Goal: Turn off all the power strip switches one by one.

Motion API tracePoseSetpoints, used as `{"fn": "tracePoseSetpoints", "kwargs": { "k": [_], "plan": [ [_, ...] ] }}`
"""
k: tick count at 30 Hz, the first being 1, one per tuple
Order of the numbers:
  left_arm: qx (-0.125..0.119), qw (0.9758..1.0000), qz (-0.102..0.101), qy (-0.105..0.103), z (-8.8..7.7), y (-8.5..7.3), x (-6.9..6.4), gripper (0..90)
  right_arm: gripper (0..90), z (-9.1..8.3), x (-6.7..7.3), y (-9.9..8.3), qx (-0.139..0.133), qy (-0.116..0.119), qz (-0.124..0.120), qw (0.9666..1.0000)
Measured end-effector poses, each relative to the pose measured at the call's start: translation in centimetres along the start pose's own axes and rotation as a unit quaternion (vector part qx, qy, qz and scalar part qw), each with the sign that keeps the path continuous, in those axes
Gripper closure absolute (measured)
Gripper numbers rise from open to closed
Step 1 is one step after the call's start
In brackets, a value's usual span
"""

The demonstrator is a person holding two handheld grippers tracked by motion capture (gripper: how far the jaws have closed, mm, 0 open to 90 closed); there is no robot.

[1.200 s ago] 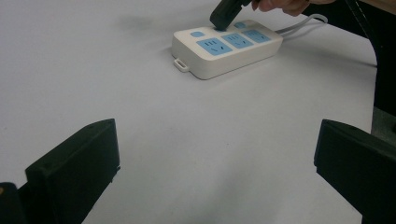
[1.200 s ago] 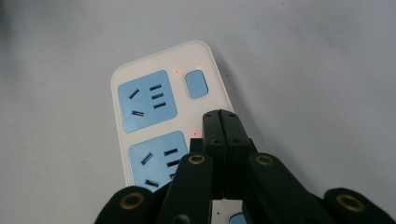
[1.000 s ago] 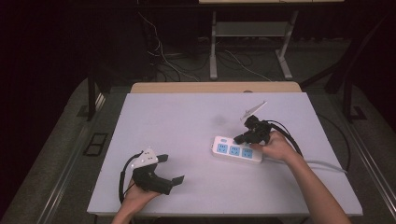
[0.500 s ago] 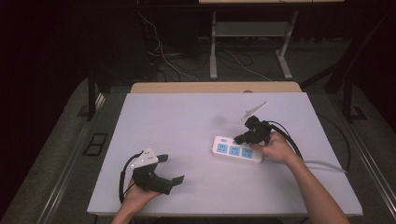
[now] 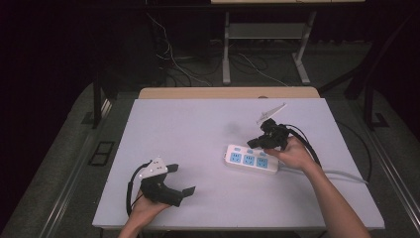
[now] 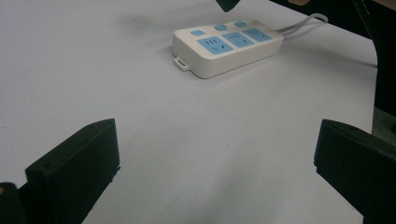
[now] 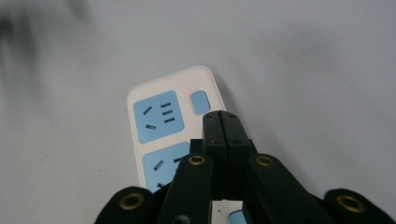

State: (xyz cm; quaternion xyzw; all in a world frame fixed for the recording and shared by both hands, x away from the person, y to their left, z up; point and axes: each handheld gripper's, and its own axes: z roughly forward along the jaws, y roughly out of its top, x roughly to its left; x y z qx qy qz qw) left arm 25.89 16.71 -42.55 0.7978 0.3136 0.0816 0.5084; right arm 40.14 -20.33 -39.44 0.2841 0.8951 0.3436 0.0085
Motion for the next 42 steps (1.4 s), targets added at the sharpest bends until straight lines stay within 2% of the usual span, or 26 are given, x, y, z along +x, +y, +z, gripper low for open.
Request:
{"fn": "tracePoseSetpoints", "kwargs": {
  "k": [10, 22, 31, 42],
  "plan": [
    [-0.002, 1.0, 0.0, 0.0, -0.1, 0.0, 0.0, 0.0, 90.0, -0.7, 0.7, 1.5, -0.003, 0.002, -0.011, 0.9999],
    [-0.003, 1.0, 0.0, -0.001, -0.1, 0.0, 0.1, 0.0, 90.0, -0.6, 1.2, 3.2, 0.003, 0.003, -0.022, 0.9997],
    [-0.004, 1.0, -0.001, -0.001, -0.2, 0.0, 0.1, 0.0, 90.0, 0.5, 1.3, 4.5, 0.006, 0.011, -0.027, 0.9996],
    [-0.005, 1.0, -0.001, -0.001, -0.3, 0.0, 0.1, 0.0, 90.0, 2.4, 1.3, 4.6, 0.033, 0.016, -0.027, 0.999]
  ]
}}
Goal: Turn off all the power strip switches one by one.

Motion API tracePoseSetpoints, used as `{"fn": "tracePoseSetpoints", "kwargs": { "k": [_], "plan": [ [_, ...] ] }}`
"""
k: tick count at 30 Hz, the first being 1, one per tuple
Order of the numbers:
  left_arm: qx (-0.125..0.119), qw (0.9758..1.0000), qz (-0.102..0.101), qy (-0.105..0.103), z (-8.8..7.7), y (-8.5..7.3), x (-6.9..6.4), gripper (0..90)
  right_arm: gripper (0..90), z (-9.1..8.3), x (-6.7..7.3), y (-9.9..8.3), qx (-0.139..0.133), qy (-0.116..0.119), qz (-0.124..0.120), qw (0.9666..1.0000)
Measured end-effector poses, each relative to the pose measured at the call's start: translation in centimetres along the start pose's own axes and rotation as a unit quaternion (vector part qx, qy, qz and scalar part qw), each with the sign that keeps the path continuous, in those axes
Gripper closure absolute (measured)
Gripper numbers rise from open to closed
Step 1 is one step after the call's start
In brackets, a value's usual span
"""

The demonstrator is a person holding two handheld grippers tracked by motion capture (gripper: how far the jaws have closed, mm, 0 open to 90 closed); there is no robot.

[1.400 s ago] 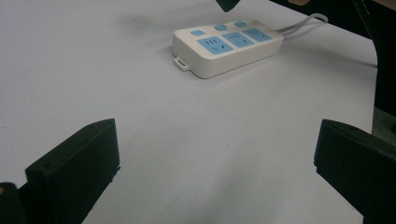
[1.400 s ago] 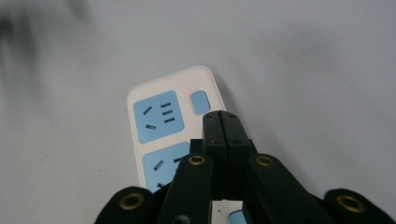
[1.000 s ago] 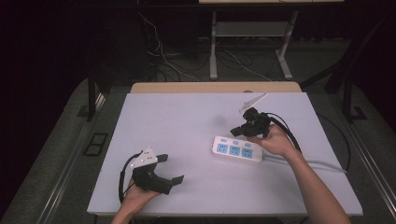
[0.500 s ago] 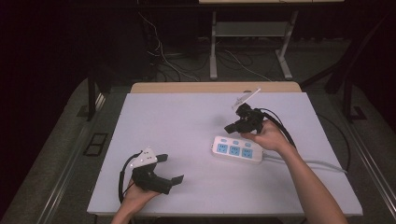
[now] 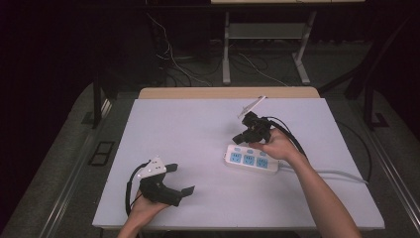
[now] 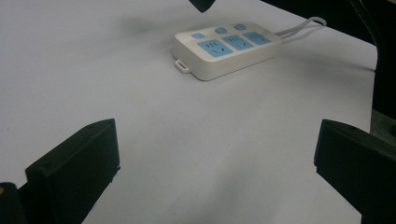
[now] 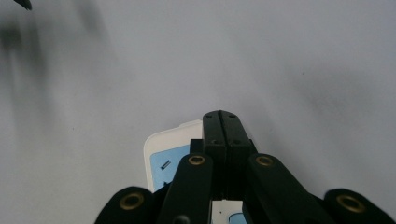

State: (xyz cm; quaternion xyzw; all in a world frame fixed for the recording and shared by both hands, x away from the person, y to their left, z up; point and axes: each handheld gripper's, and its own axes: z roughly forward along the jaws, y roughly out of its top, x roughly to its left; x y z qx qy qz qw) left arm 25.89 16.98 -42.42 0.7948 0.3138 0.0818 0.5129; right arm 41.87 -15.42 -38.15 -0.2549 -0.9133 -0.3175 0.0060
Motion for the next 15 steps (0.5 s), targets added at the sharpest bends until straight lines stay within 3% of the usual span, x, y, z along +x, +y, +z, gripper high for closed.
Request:
{"fn": "tracePoseSetpoints", "kwargs": {
  "k": [15],
  "plan": [
    [-0.001, 1.0, 0.0, 0.0, -0.1, 0.0, 0.0, 0.0, 90.0, 1.7, -0.3, -0.5, 0.026, 0.005, 0.002, 0.9996]
  ]
}}
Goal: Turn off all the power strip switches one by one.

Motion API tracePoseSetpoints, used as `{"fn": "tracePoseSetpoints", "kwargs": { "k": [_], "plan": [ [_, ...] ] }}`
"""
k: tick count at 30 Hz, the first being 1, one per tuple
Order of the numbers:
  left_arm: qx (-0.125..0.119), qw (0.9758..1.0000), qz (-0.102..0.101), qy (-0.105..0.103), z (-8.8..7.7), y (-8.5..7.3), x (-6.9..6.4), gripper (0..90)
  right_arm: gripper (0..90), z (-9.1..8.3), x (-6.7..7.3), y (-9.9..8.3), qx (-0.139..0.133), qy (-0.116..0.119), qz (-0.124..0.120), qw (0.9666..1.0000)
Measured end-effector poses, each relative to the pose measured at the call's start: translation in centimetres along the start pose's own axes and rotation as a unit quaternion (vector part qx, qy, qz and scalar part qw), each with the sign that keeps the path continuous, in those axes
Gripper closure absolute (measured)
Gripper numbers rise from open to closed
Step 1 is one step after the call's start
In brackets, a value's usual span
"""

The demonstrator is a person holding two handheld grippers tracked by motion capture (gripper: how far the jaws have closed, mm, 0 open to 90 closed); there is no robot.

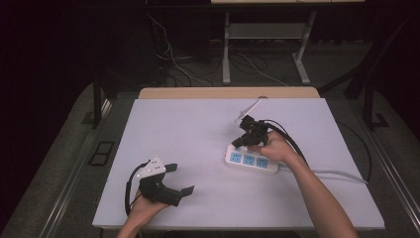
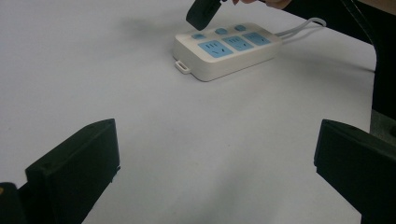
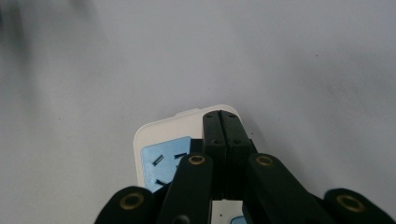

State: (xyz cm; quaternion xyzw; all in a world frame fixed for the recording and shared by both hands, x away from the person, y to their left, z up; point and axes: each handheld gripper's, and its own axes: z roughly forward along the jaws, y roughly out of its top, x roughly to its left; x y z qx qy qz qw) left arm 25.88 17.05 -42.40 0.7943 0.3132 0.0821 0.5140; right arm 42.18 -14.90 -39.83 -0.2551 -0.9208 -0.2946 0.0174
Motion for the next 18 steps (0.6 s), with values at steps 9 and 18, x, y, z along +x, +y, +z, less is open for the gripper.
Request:
{"fn": "tracePoseSetpoints", "kwargs": {
  "k": [9, 18],
  "plan": [
    [0.001, 1.0, 0.0, 0.0, 0.02, 0.0, 0.01, 0.0, 90.0, 0.59, -0.32, -0.61, 0.004, 0.003, 0.004, 1.0],
    [0.001, 1.0, 0.001, -0.001, 0.03, 0.0, -0.02, 0.0, 90.0, 0.64, -0.16, -0.58, 0.003, -0.003, -0.002, 1.0]
  ]
}}
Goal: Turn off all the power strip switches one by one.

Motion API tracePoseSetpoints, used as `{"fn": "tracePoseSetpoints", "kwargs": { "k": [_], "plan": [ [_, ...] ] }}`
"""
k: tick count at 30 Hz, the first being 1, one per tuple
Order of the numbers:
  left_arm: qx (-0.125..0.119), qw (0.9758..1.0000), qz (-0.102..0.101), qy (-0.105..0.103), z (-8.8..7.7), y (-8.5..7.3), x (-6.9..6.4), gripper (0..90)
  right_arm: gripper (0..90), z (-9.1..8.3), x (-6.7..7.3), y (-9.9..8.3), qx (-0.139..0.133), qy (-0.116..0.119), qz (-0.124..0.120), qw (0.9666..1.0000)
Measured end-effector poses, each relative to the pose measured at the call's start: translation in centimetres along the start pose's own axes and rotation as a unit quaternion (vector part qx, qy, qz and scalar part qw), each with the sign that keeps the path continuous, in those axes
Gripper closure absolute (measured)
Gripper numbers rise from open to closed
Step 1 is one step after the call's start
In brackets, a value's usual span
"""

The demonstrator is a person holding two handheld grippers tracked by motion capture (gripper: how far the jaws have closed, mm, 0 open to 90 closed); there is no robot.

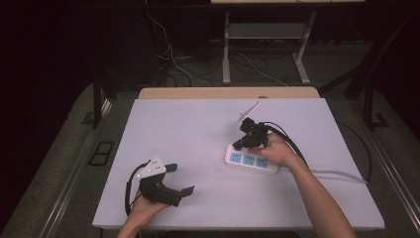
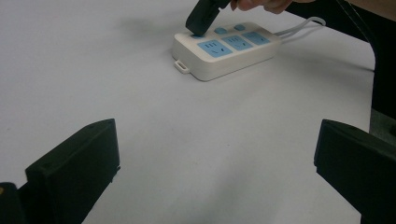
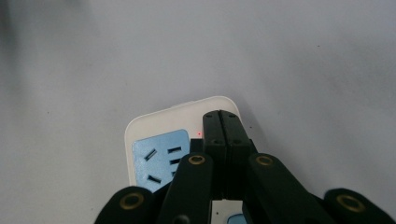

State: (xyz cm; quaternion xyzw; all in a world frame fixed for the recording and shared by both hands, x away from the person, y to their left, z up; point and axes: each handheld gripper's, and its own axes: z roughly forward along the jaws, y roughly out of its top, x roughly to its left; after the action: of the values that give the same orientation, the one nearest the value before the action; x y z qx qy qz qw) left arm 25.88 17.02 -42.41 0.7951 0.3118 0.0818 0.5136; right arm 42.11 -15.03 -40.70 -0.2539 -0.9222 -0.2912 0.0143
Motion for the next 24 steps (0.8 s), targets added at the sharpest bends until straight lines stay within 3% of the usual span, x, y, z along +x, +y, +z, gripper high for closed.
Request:
{"fn": "tracePoseSetpoints", "kwargs": {
  "k": [24],
  "plan": [
    [0.002, 1.0, 0.001, 0.003, 0.03, -0.03, -0.14, 0.0, 90.0, 0.13, -0.19, -0.31, -0.007, 0.005, -0.001, 1.0]
  ]
}}
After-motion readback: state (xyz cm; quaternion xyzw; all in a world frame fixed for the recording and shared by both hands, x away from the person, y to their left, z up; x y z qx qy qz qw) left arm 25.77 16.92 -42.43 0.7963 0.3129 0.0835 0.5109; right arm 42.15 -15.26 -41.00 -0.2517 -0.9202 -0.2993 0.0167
